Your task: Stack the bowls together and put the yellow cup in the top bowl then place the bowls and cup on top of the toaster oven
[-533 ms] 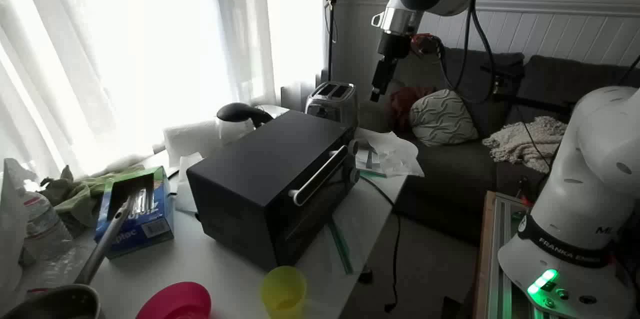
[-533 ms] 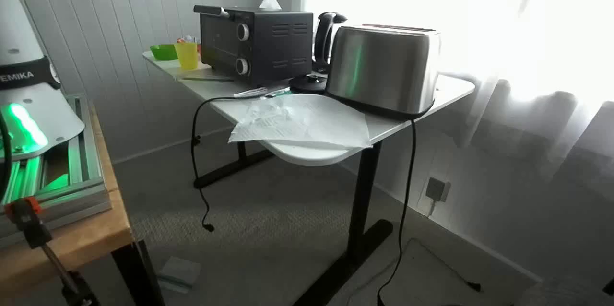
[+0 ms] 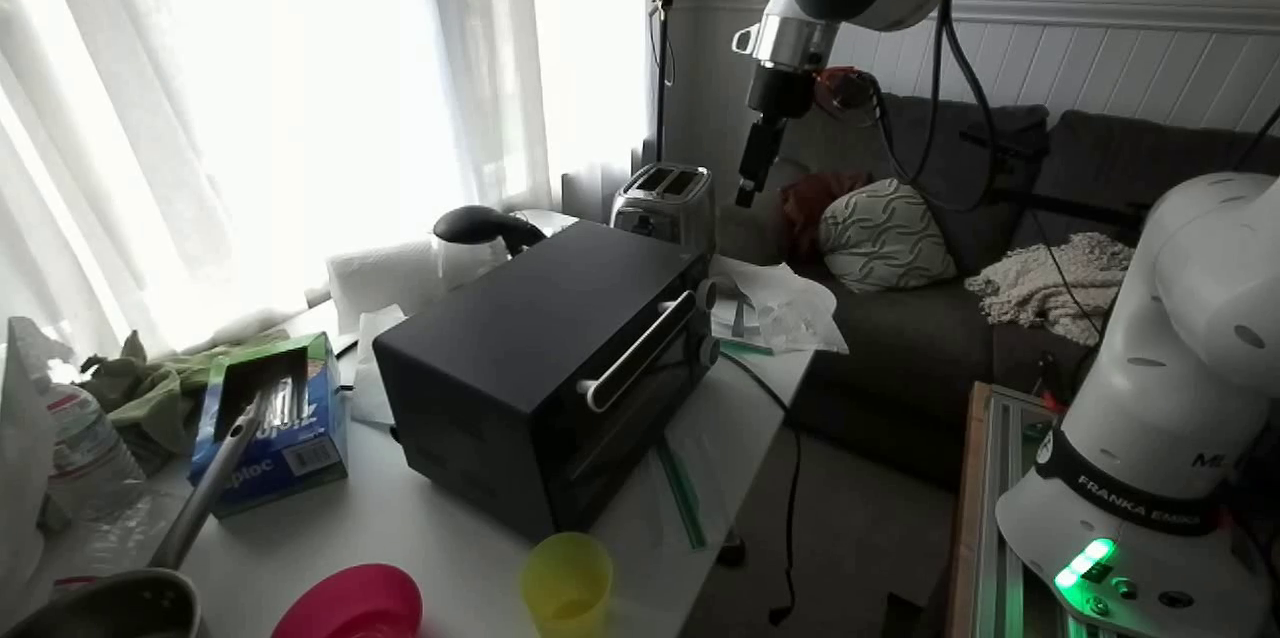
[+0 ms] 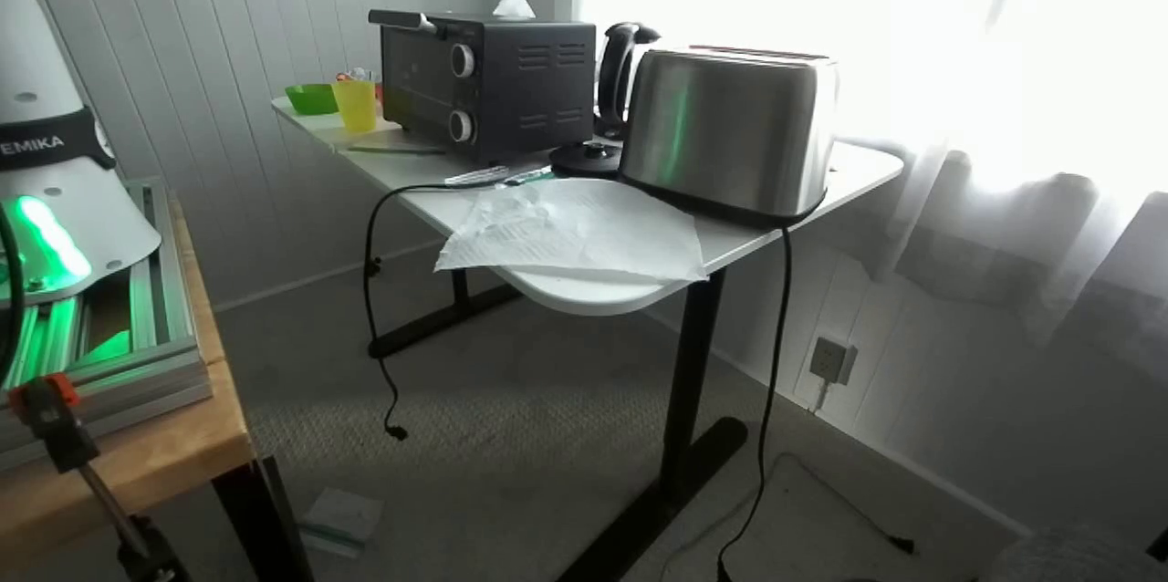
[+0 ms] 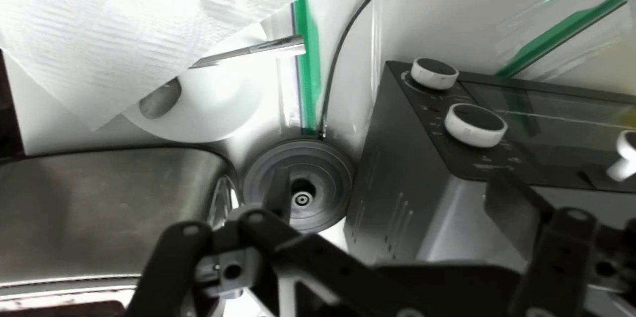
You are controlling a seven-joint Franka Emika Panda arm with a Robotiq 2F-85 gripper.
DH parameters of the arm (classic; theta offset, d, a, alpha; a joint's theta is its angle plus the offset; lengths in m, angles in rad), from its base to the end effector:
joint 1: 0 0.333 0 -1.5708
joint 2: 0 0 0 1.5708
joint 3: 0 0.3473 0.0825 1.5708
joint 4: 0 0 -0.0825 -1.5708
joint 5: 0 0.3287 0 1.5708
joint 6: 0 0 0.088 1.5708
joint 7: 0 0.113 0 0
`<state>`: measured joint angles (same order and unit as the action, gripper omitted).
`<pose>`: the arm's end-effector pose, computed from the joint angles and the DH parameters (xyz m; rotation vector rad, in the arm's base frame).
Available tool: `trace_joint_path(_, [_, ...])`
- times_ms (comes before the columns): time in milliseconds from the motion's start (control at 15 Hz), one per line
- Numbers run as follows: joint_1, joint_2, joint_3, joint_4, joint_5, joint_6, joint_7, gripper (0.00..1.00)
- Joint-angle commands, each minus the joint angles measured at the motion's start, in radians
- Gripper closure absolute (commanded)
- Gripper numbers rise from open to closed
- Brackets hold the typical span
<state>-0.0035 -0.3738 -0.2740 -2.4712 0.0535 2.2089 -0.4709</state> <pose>0.3617 -0.1094 0.4848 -3.0229 -0.2679 -0.2160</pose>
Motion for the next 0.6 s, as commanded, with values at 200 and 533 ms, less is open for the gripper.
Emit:
trace_joint_path(200, [0.143, -0.152, 0.145, -0.034, 0.073, -0.117, -0.1, 0.0])
trace_joint_path(533, [0.291, -0.217, 0.193, -0.036, 0.196, -0.167, -0.208, 0.0])
